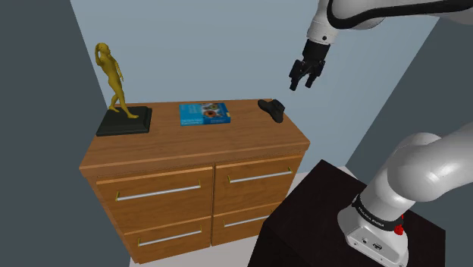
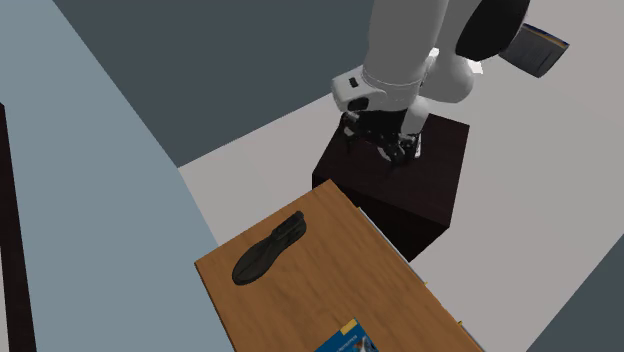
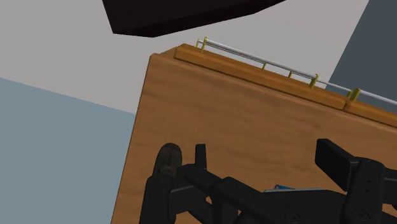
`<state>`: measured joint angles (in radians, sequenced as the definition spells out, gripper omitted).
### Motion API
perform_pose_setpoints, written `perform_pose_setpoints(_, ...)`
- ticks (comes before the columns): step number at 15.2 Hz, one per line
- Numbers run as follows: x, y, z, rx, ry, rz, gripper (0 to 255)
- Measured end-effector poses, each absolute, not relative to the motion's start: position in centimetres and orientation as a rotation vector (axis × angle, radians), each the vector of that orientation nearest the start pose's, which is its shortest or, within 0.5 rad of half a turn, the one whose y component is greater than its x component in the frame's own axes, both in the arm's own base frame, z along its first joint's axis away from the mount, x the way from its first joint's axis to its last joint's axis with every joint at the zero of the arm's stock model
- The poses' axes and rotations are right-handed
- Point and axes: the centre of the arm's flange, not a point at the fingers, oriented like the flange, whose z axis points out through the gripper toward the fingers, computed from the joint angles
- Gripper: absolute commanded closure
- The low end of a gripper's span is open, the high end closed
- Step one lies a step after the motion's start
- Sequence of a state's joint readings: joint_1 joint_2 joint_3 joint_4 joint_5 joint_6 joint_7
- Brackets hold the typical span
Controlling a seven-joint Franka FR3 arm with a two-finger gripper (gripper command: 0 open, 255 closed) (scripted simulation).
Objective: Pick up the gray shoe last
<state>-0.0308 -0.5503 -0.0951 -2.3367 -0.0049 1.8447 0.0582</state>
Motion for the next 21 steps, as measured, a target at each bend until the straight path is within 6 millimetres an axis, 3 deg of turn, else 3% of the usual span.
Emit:
perform_pose_setpoints(13, 52.2, -13.8, 45.1, -3.103, 0.469, 0.053, 0)
perform_pose_setpoints(20, 58.0, -19.0, 39.8, -3.104, 0.578, 0.130, 0)
perform_pose_setpoints(21, 58.2, -19.4, 39.3, -3.104, 0.585, 0.136, 0)
